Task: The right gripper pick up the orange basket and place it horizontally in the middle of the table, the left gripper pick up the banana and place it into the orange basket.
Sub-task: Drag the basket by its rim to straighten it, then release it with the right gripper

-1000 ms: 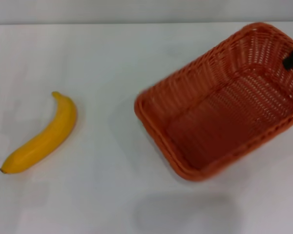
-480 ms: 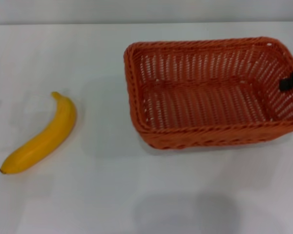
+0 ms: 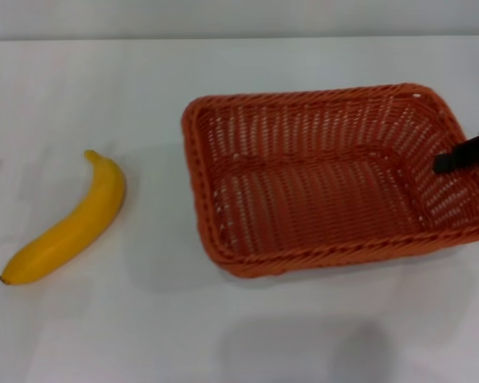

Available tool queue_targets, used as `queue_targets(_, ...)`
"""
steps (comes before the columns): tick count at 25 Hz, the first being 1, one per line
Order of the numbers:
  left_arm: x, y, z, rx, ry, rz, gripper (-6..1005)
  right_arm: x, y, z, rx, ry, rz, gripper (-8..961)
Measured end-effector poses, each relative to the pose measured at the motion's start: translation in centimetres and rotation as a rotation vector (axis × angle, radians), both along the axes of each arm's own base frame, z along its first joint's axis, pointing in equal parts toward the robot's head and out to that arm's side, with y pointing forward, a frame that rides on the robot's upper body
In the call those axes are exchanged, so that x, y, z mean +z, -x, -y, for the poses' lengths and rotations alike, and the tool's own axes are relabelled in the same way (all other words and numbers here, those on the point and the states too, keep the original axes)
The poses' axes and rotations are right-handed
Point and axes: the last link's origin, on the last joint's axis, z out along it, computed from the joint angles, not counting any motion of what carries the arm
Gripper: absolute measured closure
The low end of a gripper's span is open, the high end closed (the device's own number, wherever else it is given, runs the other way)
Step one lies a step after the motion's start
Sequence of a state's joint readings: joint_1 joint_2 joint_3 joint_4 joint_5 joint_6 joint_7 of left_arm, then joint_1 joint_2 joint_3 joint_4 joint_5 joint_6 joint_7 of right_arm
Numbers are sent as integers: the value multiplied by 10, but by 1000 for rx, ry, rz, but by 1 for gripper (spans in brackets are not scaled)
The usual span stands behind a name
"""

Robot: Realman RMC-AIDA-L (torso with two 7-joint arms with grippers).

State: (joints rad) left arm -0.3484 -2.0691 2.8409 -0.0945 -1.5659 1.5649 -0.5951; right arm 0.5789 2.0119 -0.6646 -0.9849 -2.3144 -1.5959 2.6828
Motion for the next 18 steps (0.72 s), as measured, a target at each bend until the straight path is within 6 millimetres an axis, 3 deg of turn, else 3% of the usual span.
queue_targets(7, 3, 2, 2, 8, -5, -12, 149, -5, 2, 0, 25, 7, -19, 764)
queue_targets(18, 3, 1, -1, 4, -7, -10, 151, -2, -2, 6, 42, 45, -20, 486)
